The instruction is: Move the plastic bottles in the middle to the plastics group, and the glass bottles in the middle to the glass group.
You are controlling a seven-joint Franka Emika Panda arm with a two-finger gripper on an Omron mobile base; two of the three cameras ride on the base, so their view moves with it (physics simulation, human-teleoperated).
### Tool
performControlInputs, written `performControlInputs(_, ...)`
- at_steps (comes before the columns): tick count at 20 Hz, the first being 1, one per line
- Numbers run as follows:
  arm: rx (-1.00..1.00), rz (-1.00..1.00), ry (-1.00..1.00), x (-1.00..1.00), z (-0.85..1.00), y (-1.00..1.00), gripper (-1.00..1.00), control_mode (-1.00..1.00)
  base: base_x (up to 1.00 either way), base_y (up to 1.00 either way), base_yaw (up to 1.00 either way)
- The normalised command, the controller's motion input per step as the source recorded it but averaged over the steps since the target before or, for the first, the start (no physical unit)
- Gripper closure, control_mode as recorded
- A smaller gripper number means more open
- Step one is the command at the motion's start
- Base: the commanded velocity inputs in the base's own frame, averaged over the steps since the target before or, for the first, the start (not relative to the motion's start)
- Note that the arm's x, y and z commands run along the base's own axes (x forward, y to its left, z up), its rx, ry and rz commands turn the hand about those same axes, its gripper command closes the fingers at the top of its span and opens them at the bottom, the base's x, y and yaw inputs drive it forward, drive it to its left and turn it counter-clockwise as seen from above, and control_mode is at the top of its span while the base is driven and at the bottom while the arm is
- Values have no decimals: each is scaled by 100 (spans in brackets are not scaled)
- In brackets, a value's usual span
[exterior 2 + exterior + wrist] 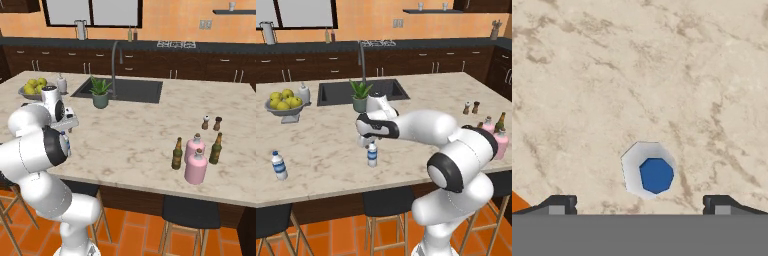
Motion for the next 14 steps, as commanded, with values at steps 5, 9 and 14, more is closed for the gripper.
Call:
performControlInputs(5, 0, 0, 0, 6, -14, 0, -100, -100, 0, 0, 0)
performControlInputs(9, 0, -2, 0, 11, -1, 0, -100, -100, 0, 0, 0)
performControlInputs(14, 0, -1, 0, 3, -4, 3, -100, -100, 0, 0, 0)
